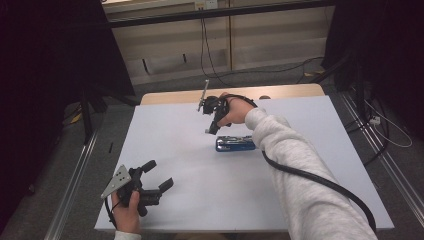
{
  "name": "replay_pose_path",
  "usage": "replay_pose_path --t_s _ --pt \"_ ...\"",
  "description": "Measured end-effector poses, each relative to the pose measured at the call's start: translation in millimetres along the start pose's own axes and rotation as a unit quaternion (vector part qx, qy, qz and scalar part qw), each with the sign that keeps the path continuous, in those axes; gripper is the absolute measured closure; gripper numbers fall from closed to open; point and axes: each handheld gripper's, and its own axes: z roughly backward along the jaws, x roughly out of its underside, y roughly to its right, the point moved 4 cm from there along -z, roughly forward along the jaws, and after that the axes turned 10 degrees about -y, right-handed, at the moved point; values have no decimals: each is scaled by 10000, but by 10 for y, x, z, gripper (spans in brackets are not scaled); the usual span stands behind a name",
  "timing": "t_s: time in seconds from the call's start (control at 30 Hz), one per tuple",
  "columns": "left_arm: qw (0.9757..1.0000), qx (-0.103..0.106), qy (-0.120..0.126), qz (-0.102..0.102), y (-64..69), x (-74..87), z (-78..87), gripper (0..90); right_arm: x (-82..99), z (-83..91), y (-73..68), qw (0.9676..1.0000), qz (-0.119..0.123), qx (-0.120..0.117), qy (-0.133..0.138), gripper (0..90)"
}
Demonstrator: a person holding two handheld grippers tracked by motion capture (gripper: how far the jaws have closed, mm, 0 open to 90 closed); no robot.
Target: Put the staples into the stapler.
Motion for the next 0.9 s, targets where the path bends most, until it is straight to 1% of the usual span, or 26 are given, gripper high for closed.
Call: replay_pose_path --t_s 0.03,0.23,0.4,0.47,0.53,0.57,0.63,0.83,0.9 --pt "10000 0 0 0 0 0 0 33 4 3 -2 10000 -43 -15 3 789" --pt "10000 -13 -8 8 0 3 3 33 30 0 13 10000 -46 11 19 789" --pt "10000 -30 -1 -6 -6 1 1 33 34 32 6 10000 -19 16 39 789" --pt "10000 -26 3 -2 -5 0 0 33 38 37 3 10000 -45 12 37 789" --pt "10000 -34 2 -3 -5 0 0 32 50 39 4 10000 -29 31 8 789" --pt "10000 -36 36 42 -1 -3 -3 33 63 38 3 10000 -52 26 13 789" --pt "10000 -40 13 5 -5 -1 2 33 79 35 6 10000 -47 40 -7 789" --pt "10000 -42 14 0 -6 -2 1 33 133 40 9 10000 -42 41 -43 789" --pt "10000 -43 16 2 -3 -3 0 33 150 45 12 10000 -64 33 -16 789"
